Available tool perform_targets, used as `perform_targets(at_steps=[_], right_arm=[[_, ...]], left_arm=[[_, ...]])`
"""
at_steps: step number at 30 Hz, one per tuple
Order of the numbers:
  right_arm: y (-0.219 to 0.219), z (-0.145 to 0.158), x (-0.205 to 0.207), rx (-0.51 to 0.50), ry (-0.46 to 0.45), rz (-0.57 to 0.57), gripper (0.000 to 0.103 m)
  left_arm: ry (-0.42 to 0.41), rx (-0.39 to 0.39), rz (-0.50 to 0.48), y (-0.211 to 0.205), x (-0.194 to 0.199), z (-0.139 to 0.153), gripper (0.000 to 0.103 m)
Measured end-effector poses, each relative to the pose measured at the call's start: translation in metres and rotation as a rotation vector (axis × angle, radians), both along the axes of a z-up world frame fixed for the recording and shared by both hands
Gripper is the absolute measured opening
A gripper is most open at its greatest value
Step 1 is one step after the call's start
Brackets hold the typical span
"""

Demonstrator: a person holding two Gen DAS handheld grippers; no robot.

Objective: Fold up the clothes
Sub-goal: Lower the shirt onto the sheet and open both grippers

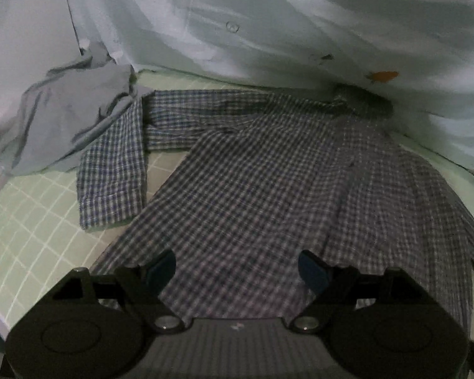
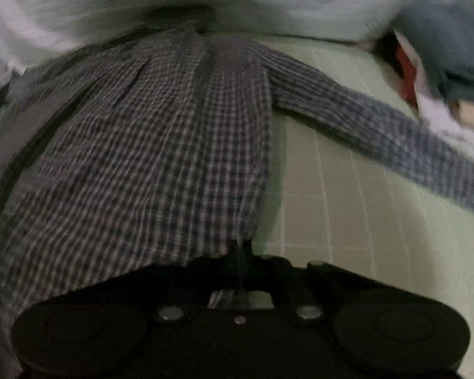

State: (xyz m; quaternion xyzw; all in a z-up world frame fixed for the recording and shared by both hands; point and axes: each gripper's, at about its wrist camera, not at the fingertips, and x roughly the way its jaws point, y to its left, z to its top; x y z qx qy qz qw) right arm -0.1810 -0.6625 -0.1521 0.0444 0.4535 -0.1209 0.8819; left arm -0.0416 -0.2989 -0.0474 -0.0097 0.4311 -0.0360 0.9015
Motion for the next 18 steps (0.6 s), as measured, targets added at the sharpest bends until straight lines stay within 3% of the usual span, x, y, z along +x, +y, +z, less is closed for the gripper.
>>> perform_targets(at_steps=[4,6,8,11,13,15,18], right_arm=[[-0.024,0.008,-0.006,-0.028,-0.028,-0.071,0.002],[-0.038,0.008,-0.003,-0.009,0.003,-0.113,0.012],[-0.044,0.011,-0.003,-0.003,0.006,-0.146,0.053],[-0.043,0.019,-0.008,0.012,-0.044,-0.197,0.093],[-0.036,0.024,-0.008,0.053,-0.089,-0.195,0.103],[-0.025,0.028,-0.009,0.111,-0.13,-0.183,0.103],[0.005,0.032,-0.003,0.144,-0.119,-0.172,0.103]], left_arm=[[-0.013,0.042,0.015,0.001,-0.025,0.006,0.085],[-0.006,0.061,0.033,0.006,-0.033,0.005,0.085],[0.006,0.076,0.053,0.013,-0.04,0.003,0.085],[0.019,0.074,0.079,0.027,-0.047,0.001,0.085],[0.034,0.071,0.083,0.039,-0.045,-0.003,0.085],[0.044,0.078,0.075,0.049,-0.038,-0.008,0.086],[0.063,0.103,0.036,0.067,-0.014,-0.018,0.086]])
